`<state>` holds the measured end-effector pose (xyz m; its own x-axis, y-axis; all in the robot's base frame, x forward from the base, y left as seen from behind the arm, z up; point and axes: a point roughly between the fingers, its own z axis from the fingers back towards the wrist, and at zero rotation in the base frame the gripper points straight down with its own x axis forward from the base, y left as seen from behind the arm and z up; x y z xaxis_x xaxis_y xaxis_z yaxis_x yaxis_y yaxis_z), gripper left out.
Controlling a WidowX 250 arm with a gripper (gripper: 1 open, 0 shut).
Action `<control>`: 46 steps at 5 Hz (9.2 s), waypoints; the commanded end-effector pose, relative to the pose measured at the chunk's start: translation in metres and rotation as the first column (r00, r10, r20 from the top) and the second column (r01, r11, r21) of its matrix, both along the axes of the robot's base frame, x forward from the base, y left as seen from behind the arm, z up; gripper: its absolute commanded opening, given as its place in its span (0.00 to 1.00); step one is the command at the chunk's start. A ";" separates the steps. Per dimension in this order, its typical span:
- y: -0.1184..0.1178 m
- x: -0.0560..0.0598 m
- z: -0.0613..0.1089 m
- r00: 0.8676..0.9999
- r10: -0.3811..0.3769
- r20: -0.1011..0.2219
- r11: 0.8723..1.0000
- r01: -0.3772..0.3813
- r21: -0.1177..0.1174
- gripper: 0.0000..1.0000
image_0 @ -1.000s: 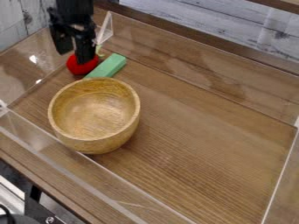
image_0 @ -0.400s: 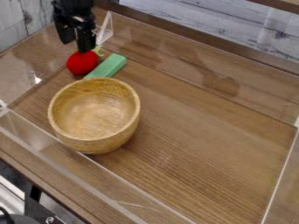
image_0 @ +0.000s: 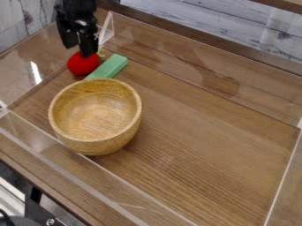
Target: Move the red fruit to the right side of the table
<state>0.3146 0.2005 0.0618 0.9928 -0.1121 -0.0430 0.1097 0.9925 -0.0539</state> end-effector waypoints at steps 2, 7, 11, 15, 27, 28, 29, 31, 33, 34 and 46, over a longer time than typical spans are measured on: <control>0.013 0.009 0.007 0.997 -0.018 0.081 0.999 0.014 0.047 1.00; 0.014 -0.003 -0.014 0.993 -0.024 0.114 0.999 0.021 0.028 1.00; -0.050 0.025 0.087 0.956 -0.092 0.278 0.996 0.088 0.025 0.00; -0.249 0.014 0.042 0.912 -0.354 0.207 0.926 0.373 -0.058 0.00; -0.287 -0.014 -0.027 0.844 -0.507 0.178 0.852 0.521 -0.047 0.00; -0.290 -0.014 -0.032 0.870 -0.457 0.183 0.881 0.471 -0.040 0.00; -0.296 -0.010 -0.026 0.886 -0.428 0.177 0.895 0.442 -0.050 1.00; -0.296 -0.009 -0.027 0.907 -0.388 0.160 0.913 0.403 -0.068 1.00; -0.290 0.002 -0.019 0.934 -0.327 0.142 0.936 0.340 -0.086 1.00; -0.283 -0.003 -0.013 0.938 -0.319 0.133 0.938 0.333 -0.094 1.00; -0.285 -0.011 0.068 0.895 -0.380 0.233 0.913 0.403 -0.058 1.00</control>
<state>0.2965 -0.0852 0.1076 0.8643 -0.4869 0.1262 0.5001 0.8588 -0.1110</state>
